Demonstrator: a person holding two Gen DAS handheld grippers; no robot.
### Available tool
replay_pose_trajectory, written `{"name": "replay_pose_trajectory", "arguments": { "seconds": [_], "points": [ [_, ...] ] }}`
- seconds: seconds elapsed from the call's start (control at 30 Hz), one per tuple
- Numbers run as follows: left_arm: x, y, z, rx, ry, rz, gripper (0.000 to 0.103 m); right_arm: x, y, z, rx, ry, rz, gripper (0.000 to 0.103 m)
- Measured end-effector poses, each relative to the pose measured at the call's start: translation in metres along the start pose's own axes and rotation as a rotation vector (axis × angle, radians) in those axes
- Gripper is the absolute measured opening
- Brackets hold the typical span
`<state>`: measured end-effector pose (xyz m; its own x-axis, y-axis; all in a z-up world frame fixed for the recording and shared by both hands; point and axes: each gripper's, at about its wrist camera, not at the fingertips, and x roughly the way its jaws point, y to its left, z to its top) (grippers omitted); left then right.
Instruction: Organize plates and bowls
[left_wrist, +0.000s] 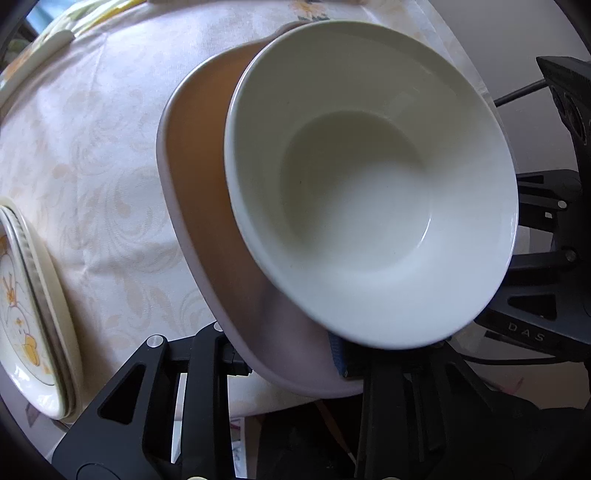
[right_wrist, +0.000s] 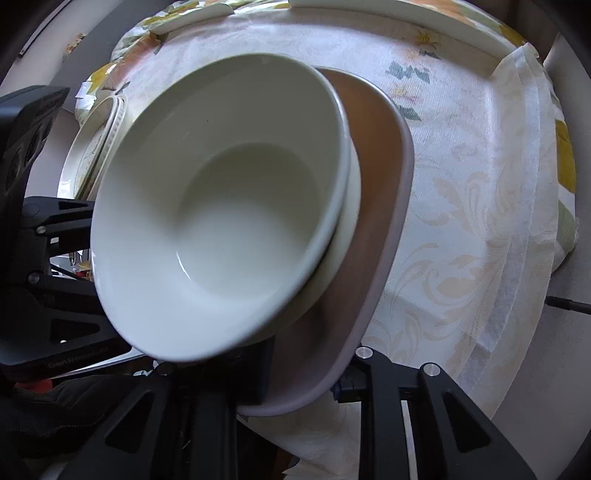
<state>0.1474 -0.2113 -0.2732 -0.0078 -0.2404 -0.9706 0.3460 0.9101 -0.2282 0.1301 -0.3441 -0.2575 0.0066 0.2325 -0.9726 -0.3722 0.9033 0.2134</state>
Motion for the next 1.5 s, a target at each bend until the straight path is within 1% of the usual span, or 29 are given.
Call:
{"name": "replay_pose_trajectory", "arguments": {
  "seconds": [0.07, 0.2, 0.37, 0.53, 0.67, 0.77, 0.9, 1.03, 1.17, 1.23, 1.27, 1.33, 1.5],
  "points": [
    [-0.001, -0.005, -0.003, 0.012, -0.023, 0.019, 0.027, -0.002, -0.001, -0.004, 0.005, -0.022, 0.002, 0.022],
    [-0.005, -0.012, -0.008, 0.046, -0.059, 0.054, 0.027, -0.006, 0.001, -0.008, -0.024, -0.054, -0.017, 0.022],
    [-0.016, -0.018, -0.013, 0.050, -0.091, 0.069, 0.027, -0.015, 0.000, -0.011, -0.024, -0.086, -0.024, 0.022],
    [-0.043, -0.017, -0.016, 0.055, -0.142, 0.079, 0.027, -0.034, 0.010, -0.005, -0.051, -0.116, -0.051, 0.022],
    [-0.068, -0.007, -0.019, 0.062, -0.178, 0.068, 0.027, -0.054, 0.024, 0.001, -0.068, -0.137, -0.076, 0.022],
    [-0.087, 0.006, -0.023, 0.066, -0.204, 0.072, 0.027, -0.068, 0.044, 0.011, -0.082, -0.152, -0.095, 0.022],
    [-0.110, 0.035, -0.036, 0.084, -0.226, 0.079, 0.027, -0.072, 0.079, 0.029, -0.087, -0.164, -0.115, 0.022],
    [-0.123, 0.072, -0.049, 0.115, -0.228, 0.077, 0.027, -0.069, 0.109, 0.044, -0.080, -0.169, -0.128, 0.022],
    [-0.133, 0.108, -0.061, 0.141, -0.206, 0.089, 0.027, -0.052, 0.151, 0.068, -0.049, -0.162, -0.117, 0.022],
    [-0.138, 0.132, -0.068, 0.149, -0.191, 0.092, 0.027, -0.043, 0.174, 0.077, -0.038, -0.159, -0.110, 0.022],
    [-0.141, 0.150, -0.073, 0.154, -0.183, 0.092, 0.027, -0.039, 0.179, 0.081, -0.032, -0.158, -0.106, 0.022],
    [-0.140, 0.171, -0.081, 0.162, -0.164, 0.092, 0.027, -0.027, 0.197, 0.089, -0.013, -0.153, -0.092, 0.022],
    [-0.136, 0.211, -0.106, 0.183, -0.134, 0.090, 0.027, -0.001, 0.231, 0.103, 0.025, -0.135, -0.083, 0.022]
  ]
}}
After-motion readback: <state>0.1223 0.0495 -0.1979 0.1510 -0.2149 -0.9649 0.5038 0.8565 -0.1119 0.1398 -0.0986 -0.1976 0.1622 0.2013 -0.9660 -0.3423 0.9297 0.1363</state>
